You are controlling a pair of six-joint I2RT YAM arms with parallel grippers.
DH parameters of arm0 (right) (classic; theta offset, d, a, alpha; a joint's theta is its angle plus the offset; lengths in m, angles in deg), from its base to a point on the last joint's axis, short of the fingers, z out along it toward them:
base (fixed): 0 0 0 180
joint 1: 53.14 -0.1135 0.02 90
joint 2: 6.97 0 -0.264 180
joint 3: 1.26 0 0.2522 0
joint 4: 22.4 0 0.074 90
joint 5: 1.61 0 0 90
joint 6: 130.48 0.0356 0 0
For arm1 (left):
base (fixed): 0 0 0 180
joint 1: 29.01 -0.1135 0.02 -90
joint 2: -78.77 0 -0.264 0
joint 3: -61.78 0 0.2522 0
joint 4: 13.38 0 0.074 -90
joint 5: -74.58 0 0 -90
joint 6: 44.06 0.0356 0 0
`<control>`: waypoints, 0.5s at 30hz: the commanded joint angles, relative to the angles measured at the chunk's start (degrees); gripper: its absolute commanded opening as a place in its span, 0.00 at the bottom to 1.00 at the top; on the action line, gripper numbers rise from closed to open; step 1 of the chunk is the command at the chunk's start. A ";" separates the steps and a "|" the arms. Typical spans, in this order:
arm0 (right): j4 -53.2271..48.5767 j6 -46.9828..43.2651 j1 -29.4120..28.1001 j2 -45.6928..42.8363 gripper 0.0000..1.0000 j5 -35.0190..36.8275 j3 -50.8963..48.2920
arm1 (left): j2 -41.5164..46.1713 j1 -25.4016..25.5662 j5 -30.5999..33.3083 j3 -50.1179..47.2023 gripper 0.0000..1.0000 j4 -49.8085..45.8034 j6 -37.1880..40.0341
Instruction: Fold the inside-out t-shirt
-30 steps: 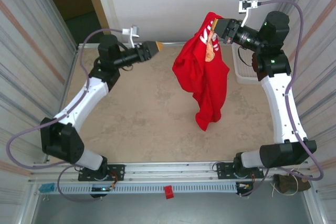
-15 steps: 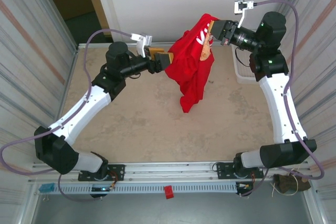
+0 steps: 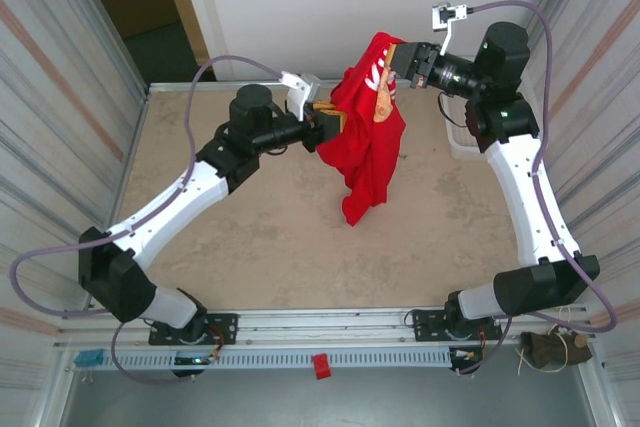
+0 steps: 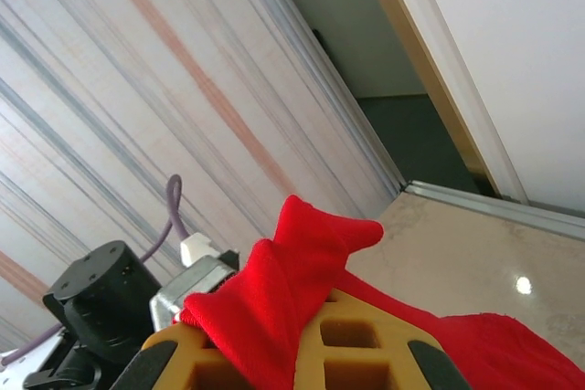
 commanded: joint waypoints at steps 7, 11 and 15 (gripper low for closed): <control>5.13 1.03 3.87 5.70 0.00 3.02 -6.16 | -0.32 -5.75 -13.49 7.19 0.00 0.65 -11.21; -7.18 -2.21 6.16 14.56 0.63 10.23 -0.83 | -1.19 -7.89 -20.71 6.60 0.00 6.28 -25.49; -9.08 -3.69 6.20 6.78 0.68 14.06 -9.41 | -1.01 -8.37 -21.50 3.80 0.00 9.04 -33.33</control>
